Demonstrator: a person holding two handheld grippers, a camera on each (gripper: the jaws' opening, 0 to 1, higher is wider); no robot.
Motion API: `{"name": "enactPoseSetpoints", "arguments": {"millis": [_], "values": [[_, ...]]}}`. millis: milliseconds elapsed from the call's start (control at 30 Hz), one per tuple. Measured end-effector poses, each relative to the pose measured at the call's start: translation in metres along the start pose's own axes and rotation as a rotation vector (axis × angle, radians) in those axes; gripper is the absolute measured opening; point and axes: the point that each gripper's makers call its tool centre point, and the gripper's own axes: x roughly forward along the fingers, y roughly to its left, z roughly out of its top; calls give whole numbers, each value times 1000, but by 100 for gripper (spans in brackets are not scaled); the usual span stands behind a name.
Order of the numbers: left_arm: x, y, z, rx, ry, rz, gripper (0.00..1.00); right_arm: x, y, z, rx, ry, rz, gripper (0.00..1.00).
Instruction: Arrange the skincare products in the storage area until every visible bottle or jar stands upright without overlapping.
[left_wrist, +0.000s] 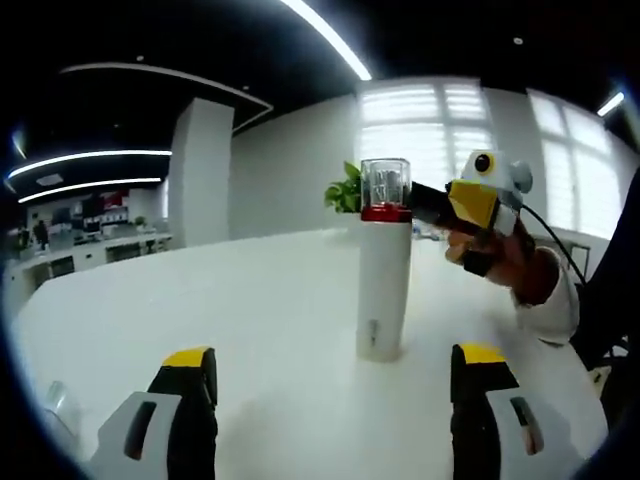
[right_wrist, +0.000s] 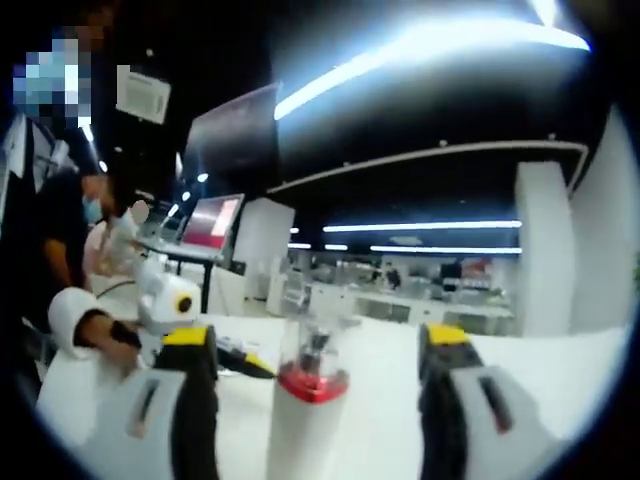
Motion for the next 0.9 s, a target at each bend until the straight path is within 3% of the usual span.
{"name": "enactPoseSetpoints", "arguments": {"millis": [267, 433, 533, 700, 900], "values": [[-3, -2, 11, 6, -52, -6, 99, -6, 10, 31, -28, -143, 29, 88], [-4, -5, 12, 24, -47, -2, 99, -8, 17, 35, -82, -154, 32, 84], [-5, -6, 15, 30, -55, -3, 99, -10, 25, 44, -99, -198, 57, 80], [-9, -6, 17, 46, -53, 13, 98, -5, 28, 43, -125, -151, 68, 71], [-18, -2, 23, 93, -47, 66, 98, 1, 45, 70, -113, -203, 130, 68]]}}
